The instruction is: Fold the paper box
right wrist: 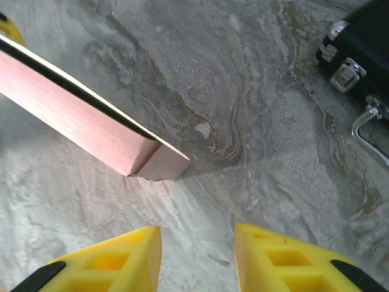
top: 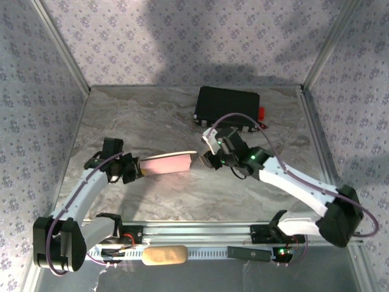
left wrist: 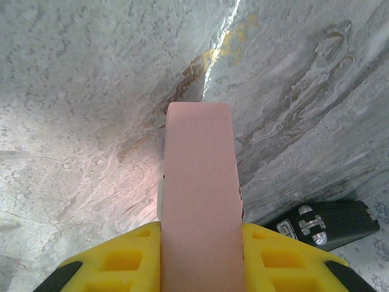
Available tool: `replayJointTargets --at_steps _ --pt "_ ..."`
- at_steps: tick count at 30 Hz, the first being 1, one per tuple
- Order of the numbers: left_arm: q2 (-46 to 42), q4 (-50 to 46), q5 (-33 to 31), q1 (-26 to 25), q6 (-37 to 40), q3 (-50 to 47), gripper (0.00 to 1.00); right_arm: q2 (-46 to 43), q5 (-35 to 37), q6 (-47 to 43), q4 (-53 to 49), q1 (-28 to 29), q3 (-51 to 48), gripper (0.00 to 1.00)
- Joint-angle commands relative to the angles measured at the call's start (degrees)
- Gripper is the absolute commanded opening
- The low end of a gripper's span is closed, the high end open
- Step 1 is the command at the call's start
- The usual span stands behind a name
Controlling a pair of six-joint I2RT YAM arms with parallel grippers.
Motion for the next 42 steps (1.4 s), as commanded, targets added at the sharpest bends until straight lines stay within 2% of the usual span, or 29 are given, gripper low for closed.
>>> replayJointTargets --at_steps 1,4,15,26,30,42 --pt "1.53 -8.6 -2.97 1.53 3.36 1.96 0.09 3.81 0.23 -6.68 -1.03 -1.45 5.45 0.38" --pt "2.05 -9.22 -3.38 1.96 4.12 2.79 0.09 8.13 -7.88 -9.55 -4.8 -2.65 10.02 0.38" --pt "2.53 -8.98 -2.92 3.28 5.61 3.27 0.09 17.96 -14.54 -14.8 -11.12 -3.7 18.81 0.35" --pt "3.39 -7.73 -2.57 3.32 6.09 3.2 0.08 19.63 -17.3 -15.27 -11.83 -3.03 18.95 0.3" --pt "3.39 -7.46 -2.49 3.36 6.23 3.3 0.07 18.92 -15.54 -15.37 -10.93 -2.69 18.03 0.29" --pt "3.56 -7.14 -2.31 3.36 6.35 3.41 0.07 21.27 -14.07 -15.06 -11.02 -2.15 19.57 0.18"
